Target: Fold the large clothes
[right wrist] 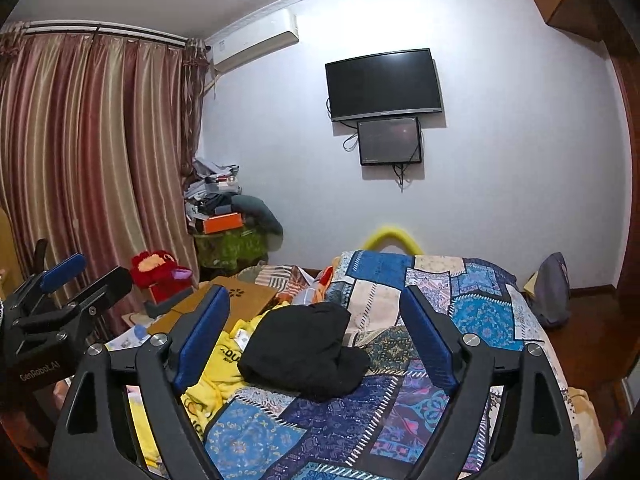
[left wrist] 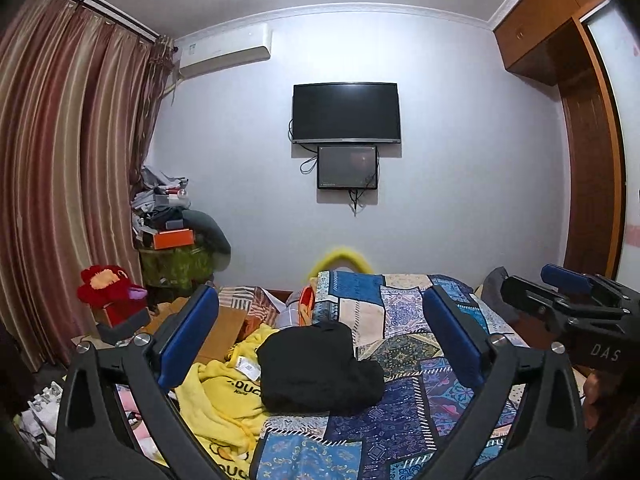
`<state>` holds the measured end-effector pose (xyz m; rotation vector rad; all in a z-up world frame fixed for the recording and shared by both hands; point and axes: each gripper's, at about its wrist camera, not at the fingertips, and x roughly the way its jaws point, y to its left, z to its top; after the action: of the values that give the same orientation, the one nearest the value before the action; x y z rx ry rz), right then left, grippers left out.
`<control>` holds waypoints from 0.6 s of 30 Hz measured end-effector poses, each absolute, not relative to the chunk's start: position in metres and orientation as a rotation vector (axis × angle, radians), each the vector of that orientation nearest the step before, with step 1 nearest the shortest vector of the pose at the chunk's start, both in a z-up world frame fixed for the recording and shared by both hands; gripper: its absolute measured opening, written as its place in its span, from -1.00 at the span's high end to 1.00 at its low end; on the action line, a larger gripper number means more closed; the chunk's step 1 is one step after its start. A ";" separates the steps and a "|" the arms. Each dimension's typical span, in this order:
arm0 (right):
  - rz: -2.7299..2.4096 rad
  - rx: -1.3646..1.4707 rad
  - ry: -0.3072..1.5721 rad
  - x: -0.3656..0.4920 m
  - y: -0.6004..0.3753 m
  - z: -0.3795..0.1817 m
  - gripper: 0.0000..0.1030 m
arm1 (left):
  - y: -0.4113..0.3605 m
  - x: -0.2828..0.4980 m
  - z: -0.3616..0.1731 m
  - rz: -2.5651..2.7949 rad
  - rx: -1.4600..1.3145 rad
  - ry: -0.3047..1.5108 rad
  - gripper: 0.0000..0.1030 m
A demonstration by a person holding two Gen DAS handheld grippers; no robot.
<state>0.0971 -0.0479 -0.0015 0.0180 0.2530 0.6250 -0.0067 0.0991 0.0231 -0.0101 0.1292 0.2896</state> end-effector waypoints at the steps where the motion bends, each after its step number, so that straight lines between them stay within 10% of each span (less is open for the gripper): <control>1: 0.626 0.019 0.254 0.097 -0.048 -0.001 -0.64 | 0.099 -0.007 0.023 0.289 -0.011 0.131 -0.99; 18: 0.624 0.002 0.295 0.094 -0.048 -0.008 -0.64 | 0.102 0.003 0.010 0.289 -0.019 0.170 -0.99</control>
<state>0.0945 -0.0481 -0.0081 0.0022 0.2949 0.6241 0.0028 0.1022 0.0096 -0.0187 0.1702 0.2894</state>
